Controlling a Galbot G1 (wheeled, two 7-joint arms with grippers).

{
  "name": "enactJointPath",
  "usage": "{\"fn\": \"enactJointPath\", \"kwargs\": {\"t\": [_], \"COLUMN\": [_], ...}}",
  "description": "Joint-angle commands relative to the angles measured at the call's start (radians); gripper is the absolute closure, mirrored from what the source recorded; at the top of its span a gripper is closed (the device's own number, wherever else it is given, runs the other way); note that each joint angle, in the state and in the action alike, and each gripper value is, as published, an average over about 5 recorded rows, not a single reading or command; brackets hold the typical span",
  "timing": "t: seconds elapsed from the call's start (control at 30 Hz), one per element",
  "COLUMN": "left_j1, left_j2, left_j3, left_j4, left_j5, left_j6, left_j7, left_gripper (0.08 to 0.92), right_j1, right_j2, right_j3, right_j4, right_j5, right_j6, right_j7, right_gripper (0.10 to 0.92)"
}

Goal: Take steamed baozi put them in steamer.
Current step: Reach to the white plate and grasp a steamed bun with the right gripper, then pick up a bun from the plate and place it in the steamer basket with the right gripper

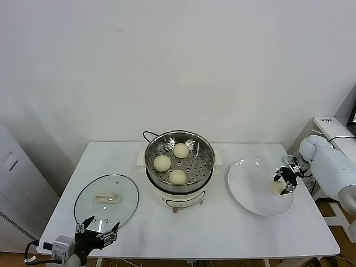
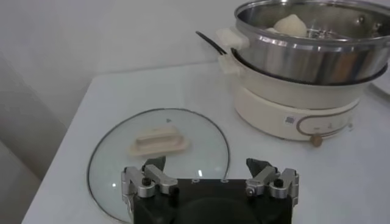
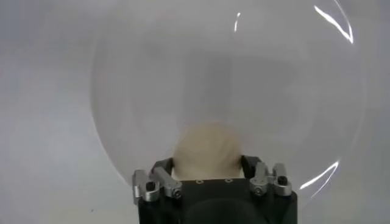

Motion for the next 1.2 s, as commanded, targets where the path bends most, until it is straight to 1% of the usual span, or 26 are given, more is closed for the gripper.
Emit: {"fn": "enactJointPath", "kwargs": {"t": [0.03,0.1,0.17,0.23,0.37,0.47,0.6,0.8,1.2], "left_j1": [0.003,0.004,0.003,0.002,0.001,0.001,0.001,-0.005,-0.007], "left_j2": [-0.002,-0.002,-0.002,-0.001,-0.001,-0.002,-0.002,0.0,0.002], "left_j3": [-0.001,-0.001,-0.002,-0.002,-0.003,-0.001,0.002,0.006,0.011], "left_j4": [0.0,0.0,0.0,0.0,0.0,0.0,0.0,0.0,0.0], "left_j5": [0.001,0.002,0.003,0.003,0.003,0.004,0.005,0.006,0.008], "left_j6": [0.002,0.004,0.005,0.006,0.006,0.006,0.005,0.005,0.006], "left_j7": [-0.002,-0.004,-0.007,-0.009,-0.01,-0.011,-0.012,-0.013,-0.015], "left_gripper": [0.177,0.177,0.177,0.177,0.177,0.177,0.177,0.177,0.177], "right_j1": [0.03,0.063,0.114,0.187,0.43,0.584,0.765,0.896,0.909], "right_j2": [-0.012,-0.036,-0.074,-0.118,-0.19,-0.203,-0.175,-0.075,0.135], "right_j3": [-0.04,-0.106,-0.213,-0.352,-0.645,-0.809,-0.982,-1.093,-1.128], "right_j4": [0.024,0.07,0.148,0.241,0.415,0.511,0.607,0.67,0.682], "right_j5": [0.031,0.091,0.195,0.309,0.536,0.676,0.834,0.972,1.199], "right_j6": [-0.01,-0.027,-0.062,-0.115,-0.255,-0.335,-0.424,-0.513,-0.679], "right_j7": [-0.018,-0.025,-0.029,-0.031,-0.03,-0.024,-0.007,0.02,0.131], "right_gripper": [0.537,0.57,0.579,0.58,0.578,0.576,0.575,0.575,0.575]}}
